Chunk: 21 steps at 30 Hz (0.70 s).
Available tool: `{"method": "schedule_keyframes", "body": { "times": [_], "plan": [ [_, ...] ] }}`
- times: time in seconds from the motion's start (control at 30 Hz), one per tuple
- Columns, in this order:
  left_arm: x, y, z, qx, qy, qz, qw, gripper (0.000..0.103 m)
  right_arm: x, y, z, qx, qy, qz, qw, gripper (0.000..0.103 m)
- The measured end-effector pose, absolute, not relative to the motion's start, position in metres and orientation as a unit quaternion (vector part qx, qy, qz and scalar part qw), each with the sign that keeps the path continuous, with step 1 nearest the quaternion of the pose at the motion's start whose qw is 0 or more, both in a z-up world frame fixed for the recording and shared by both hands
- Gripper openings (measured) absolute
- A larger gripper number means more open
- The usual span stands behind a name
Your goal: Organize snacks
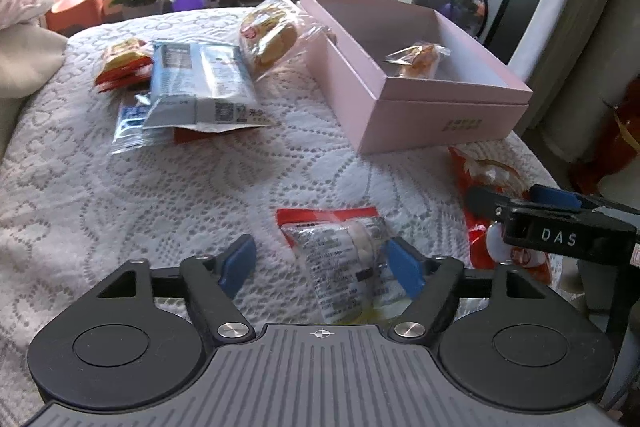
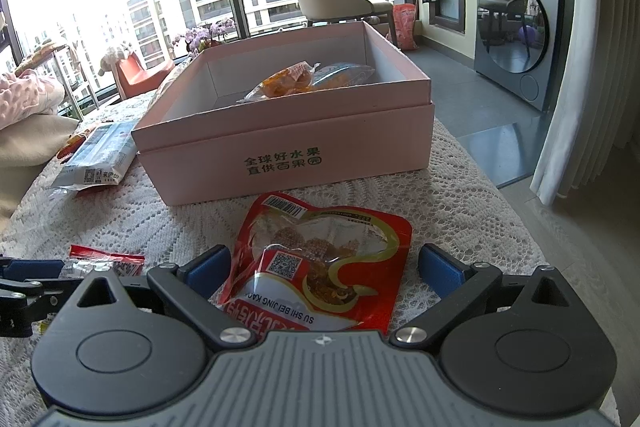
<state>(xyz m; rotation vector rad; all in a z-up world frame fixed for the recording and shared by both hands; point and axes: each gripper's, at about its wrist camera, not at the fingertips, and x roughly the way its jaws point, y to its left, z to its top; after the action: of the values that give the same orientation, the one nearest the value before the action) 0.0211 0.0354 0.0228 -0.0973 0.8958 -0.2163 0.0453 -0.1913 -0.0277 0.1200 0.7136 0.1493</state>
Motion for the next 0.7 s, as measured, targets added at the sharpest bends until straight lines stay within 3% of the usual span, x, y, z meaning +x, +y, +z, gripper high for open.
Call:
{"method": "schedule_keyframes", "body": {
  "times": [0.07, 0.23, 0.43, 0.7],
  "plan": [
    [0.025, 0.032, 0.021, -0.047, 0.43, -0.112, 0.895, 0.089, 0.045, -0.191, -0.028, 0.058, 0.349, 0.073, 0.932, 0.1],
    [0.029, 0.021, 0.018, -0.014, 0.426, -0.111, 0.898, 0.09, 0.045, -0.191, -0.028, 0.058, 0.349, 0.073, 0.932, 0.101],
    [0.019, 0.035, 0.025, -0.04, 0.433, -0.114, 0.894, 0.065, 0.047, -0.186, -0.027, 0.034, 0.363, 0.079, 0.928, 0.103],
    [-0.002, 0.04, 0.039, -0.06, 0.408, -0.146, 0.899, 0.065, 0.045, -0.181, -0.02, 0.005, 0.398, 0.107, 0.911, 0.103]
  ]
}}
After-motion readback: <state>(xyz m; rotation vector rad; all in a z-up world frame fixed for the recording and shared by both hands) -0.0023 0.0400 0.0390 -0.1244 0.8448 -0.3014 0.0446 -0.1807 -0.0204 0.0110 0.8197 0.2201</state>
